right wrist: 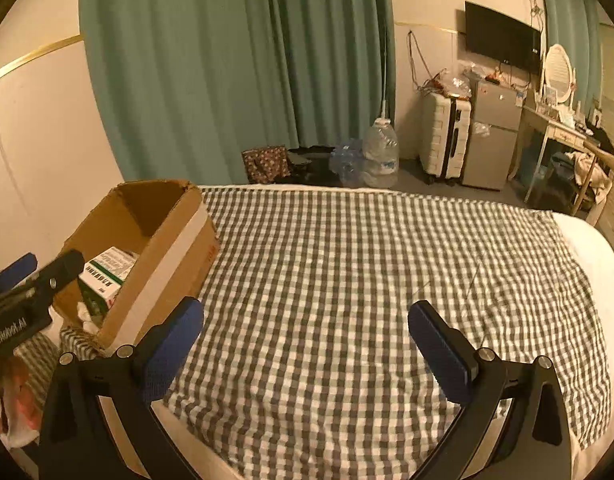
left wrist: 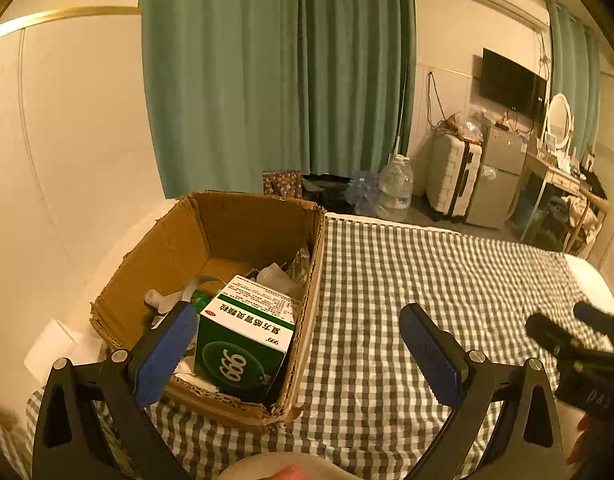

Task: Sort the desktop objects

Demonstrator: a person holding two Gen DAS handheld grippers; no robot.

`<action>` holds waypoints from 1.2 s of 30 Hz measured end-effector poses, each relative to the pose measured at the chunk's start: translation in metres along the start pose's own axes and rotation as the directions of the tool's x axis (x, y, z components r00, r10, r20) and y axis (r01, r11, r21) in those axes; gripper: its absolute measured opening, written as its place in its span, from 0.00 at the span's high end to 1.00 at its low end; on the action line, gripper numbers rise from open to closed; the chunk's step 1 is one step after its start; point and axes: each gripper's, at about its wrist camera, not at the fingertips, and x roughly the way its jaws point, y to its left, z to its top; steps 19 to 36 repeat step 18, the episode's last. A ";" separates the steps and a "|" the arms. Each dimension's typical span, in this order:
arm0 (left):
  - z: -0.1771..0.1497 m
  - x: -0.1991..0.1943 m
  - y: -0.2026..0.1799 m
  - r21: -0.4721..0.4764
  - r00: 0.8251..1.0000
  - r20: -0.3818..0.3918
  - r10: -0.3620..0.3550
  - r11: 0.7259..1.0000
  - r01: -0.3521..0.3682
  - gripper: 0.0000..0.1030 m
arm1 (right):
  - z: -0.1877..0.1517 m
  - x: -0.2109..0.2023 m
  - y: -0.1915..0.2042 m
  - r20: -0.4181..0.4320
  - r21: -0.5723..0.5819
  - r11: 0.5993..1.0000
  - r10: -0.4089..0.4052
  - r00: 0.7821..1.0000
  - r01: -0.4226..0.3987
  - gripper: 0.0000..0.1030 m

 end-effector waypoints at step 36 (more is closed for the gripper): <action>-0.008 0.005 0.008 -0.003 0.998 -0.034 0.061 0.998 -0.061 0.00 | 0.001 0.001 -0.002 0.004 0.016 1.000 0.001 1.000 -0.001 0.00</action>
